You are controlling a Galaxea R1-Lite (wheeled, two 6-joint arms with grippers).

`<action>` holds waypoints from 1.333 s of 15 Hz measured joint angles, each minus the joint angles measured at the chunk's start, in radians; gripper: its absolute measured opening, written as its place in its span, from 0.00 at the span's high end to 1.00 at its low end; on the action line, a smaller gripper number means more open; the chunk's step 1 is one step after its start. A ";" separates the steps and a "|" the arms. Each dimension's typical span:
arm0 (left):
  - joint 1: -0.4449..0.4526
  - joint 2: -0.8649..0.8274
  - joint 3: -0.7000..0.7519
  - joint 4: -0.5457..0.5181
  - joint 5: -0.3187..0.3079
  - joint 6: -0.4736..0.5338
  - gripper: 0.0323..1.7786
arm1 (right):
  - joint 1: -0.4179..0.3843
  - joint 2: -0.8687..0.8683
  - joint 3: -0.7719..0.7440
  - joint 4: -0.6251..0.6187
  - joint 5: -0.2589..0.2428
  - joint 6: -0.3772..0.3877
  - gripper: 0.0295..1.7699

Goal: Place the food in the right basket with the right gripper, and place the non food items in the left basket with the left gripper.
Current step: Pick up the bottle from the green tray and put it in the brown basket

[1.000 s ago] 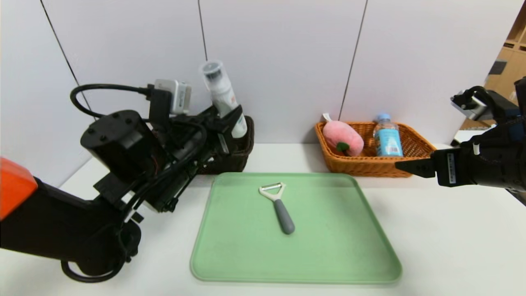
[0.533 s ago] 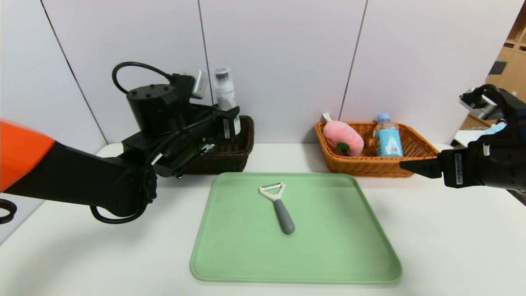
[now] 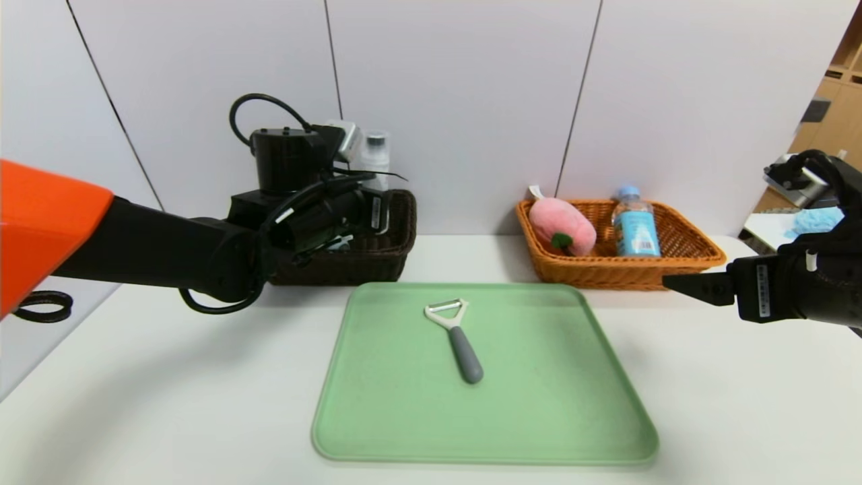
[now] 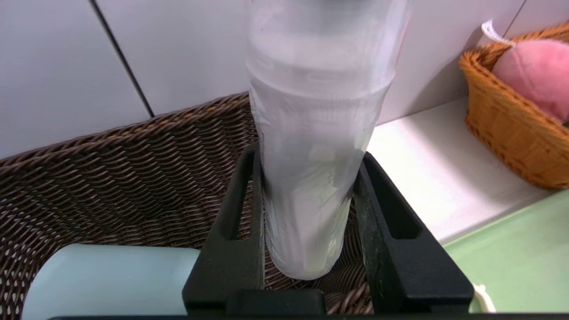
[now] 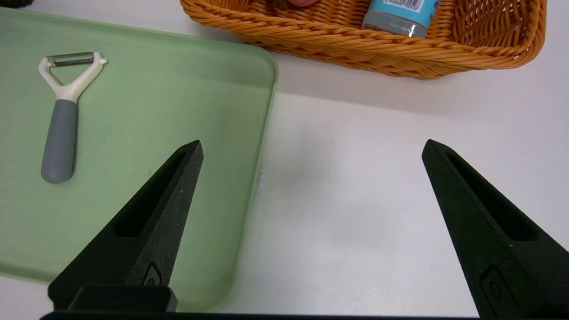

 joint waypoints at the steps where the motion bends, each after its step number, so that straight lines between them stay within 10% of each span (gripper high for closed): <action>1: 0.004 0.016 -0.029 0.011 0.000 0.008 0.67 | 0.000 -0.002 0.003 0.001 0.000 0.002 0.04; 20: 0.071 0.182 -0.103 -0.042 0.010 0.012 0.67 | 0.000 -0.007 0.048 -0.026 0.001 0.004 0.04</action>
